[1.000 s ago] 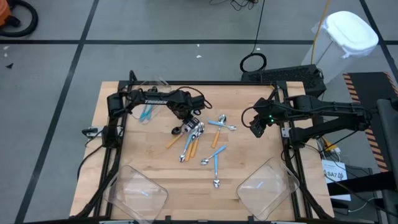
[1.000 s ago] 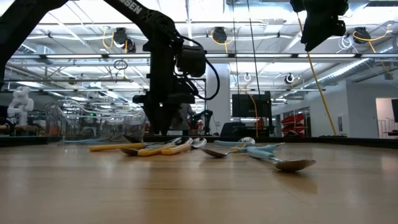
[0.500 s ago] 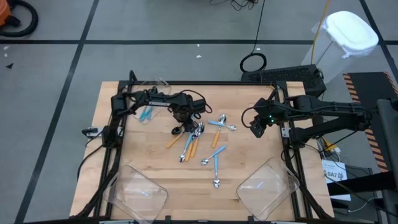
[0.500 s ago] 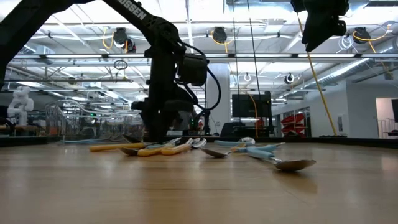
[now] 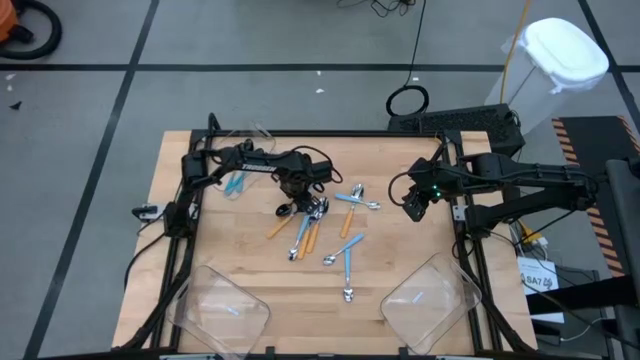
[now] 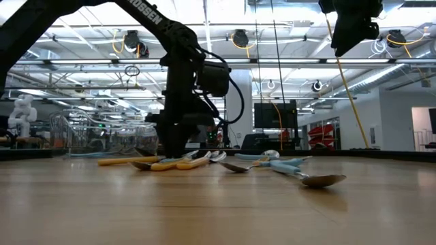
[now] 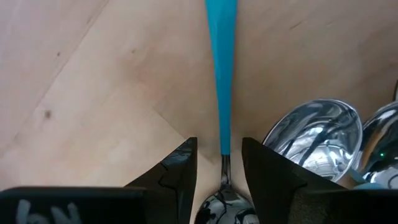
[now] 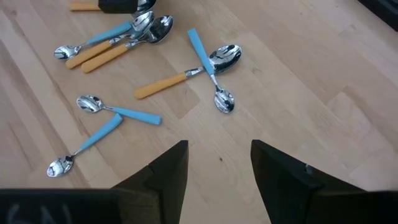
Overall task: Sort silverware by color (type)
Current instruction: Put the blue spoon into the top left transparent bin
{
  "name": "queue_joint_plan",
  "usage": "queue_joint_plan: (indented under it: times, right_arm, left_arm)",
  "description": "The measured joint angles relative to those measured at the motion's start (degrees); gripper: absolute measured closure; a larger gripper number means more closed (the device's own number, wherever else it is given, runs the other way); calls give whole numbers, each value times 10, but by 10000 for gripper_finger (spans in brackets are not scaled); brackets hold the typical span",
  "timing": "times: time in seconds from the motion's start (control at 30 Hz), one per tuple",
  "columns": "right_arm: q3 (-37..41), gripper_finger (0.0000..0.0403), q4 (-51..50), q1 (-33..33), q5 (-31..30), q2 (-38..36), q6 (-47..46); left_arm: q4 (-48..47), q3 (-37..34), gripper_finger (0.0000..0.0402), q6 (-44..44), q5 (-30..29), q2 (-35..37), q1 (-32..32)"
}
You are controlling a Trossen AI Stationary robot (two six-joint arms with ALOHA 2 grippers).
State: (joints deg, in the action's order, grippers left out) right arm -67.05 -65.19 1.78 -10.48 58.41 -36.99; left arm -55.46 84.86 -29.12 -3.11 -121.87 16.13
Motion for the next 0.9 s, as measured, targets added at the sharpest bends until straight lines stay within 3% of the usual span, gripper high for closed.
queue_joint_plan:
  times: [0.53, 0.9]
  right_arm:
    - [0, 232, 2, 0, -1, 0, -5]
    - [0, 232, 2, 0, -2, 0, -3]
  left_arm:
    - [18, -2, 375, 6, 1, -4, -9]
    - [26, -3, 395, 14, -4, -4, -9]
